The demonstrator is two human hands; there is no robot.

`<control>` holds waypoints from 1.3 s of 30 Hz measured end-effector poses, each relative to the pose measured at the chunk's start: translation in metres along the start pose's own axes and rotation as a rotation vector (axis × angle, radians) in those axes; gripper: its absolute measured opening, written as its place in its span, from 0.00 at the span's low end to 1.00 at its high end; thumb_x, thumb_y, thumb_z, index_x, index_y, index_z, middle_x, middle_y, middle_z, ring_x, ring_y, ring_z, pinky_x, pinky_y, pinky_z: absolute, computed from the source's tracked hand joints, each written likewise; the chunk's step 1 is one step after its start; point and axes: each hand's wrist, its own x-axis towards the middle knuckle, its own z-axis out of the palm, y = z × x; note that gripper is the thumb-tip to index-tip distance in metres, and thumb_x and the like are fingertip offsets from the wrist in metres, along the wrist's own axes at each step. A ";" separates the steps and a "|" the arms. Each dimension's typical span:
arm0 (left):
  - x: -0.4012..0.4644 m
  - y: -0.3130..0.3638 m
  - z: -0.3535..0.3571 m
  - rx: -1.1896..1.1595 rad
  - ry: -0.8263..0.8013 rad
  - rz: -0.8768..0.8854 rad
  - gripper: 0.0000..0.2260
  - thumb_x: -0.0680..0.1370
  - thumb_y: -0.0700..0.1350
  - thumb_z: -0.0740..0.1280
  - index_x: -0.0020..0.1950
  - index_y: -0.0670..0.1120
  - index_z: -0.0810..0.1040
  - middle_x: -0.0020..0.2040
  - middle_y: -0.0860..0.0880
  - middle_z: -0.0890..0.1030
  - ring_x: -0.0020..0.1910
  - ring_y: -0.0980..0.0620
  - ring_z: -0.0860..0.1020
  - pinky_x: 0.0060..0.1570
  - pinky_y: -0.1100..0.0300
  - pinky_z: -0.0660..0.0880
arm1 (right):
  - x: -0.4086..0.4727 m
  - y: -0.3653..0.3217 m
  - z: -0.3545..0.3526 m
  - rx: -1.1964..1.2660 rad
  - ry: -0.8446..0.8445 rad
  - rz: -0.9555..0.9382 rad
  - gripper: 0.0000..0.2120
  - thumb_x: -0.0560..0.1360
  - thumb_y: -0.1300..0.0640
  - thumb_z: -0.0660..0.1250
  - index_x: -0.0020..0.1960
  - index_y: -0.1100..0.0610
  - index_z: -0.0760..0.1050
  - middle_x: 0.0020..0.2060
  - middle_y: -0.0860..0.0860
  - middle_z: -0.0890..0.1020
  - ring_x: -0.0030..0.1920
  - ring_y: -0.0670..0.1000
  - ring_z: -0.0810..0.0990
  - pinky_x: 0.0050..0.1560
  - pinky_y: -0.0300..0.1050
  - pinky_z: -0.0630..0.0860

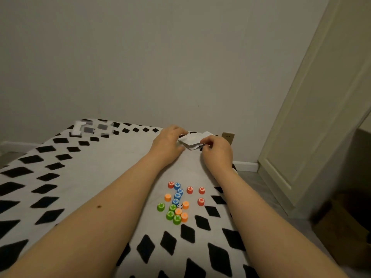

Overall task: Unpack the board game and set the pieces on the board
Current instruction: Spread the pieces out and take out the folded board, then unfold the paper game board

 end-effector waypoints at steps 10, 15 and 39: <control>0.003 0.002 0.005 -0.114 0.155 -0.051 0.07 0.76 0.43 0.64 0.48 0.44 0.81 0.49 0.47 0.82 0.50 0.47 0.78 0.49 0.55 0.74 | 0.001 0.005 0.002 0.059 0.008 -0.004 0.10 0.75 0.63 0.61 0.49 0.55 0.80 0.44 0.47 0.79 0.44 0.46 0.76 0.45 0.40 0.72; -0.005 0.000 -0.011 -0.360 0.289 -0.231 0.08 0.77 0.42 0.64 0.46 0.39 0.79 0.41 0.44 0.79 0.40 0.48 0.76 0.43 0.59 0.71 | -0.001 0.004 -0.002 0.313 0.018 0.097 0.07 0.75 0.61 0.65 0.52 0.58 0.79 0.46 0.52 0.81 0.39 0.42 0.74 0.38 0.28 0.68; -0.017 0.015 -0.026 -1.384 0.221 -0.589 0.06 0.79 0.39 0.62 0.53 0.42 0.75 0.51 0.43 0.82 0.43 0.53 0.83 0.42 0.62 0.81 | -0.007 0.001 -0.016 1.061 -0.255 0.488 0.11 0.74 0.66 0.66 0.56 0.64 0.77 0.50 0.57 0.83 0.48 0.54 0.84 0.50 0.47 0.81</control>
